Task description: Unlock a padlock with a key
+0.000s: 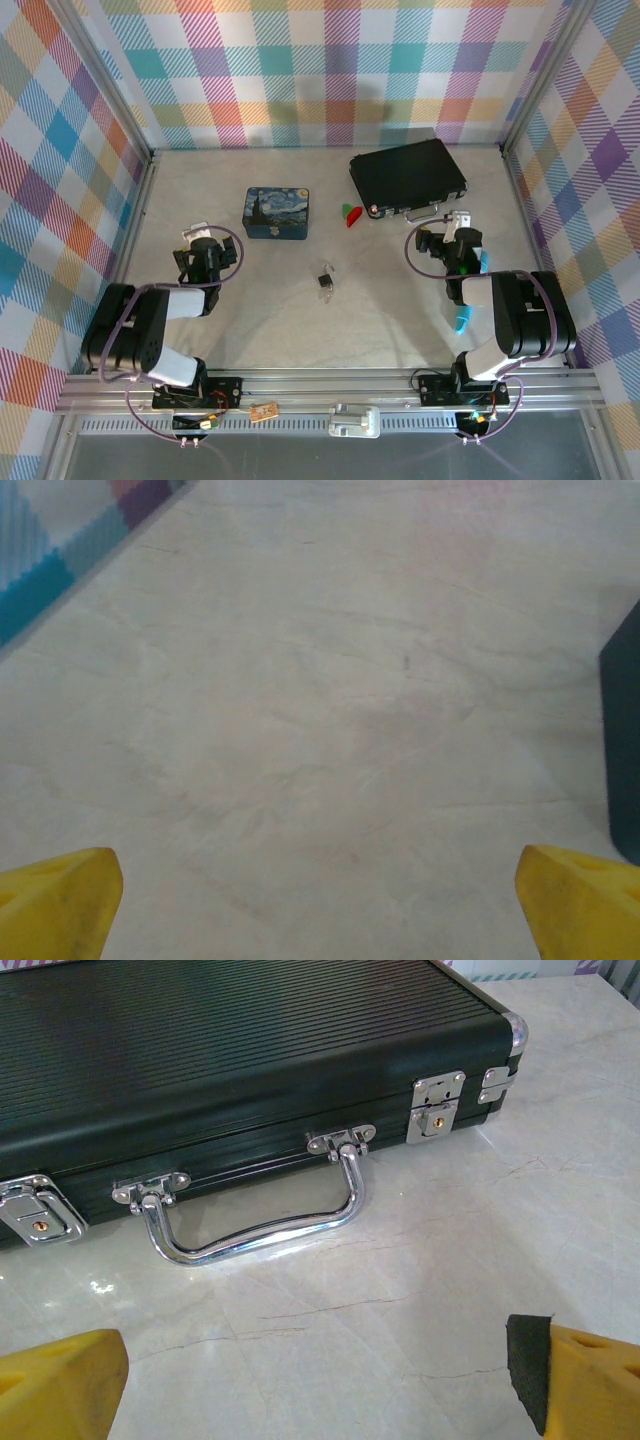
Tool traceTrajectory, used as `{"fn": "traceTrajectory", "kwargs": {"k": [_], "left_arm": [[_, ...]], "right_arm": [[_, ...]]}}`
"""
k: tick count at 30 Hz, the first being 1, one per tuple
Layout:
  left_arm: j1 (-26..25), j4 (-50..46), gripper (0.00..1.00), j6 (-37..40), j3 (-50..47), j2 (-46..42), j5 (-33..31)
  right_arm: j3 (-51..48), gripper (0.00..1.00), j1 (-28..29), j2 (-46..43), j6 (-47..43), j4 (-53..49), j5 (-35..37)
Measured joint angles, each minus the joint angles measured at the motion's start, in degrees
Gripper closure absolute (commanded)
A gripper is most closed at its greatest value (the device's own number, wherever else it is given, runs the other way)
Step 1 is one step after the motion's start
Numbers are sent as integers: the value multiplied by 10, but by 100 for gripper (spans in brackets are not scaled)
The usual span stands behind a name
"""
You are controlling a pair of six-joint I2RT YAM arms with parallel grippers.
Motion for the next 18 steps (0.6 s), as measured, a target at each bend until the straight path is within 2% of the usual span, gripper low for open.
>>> {"fn": "traceTrajectory", "kwargs": {"k": [7,18], "left_arm": [[16,55,0,8,-7,29,68],[16,56,0,9,4,30,83]], "right_arm": [[0,1,0,0,0,0,0],[0,1,0,0,0,0,0]]}}
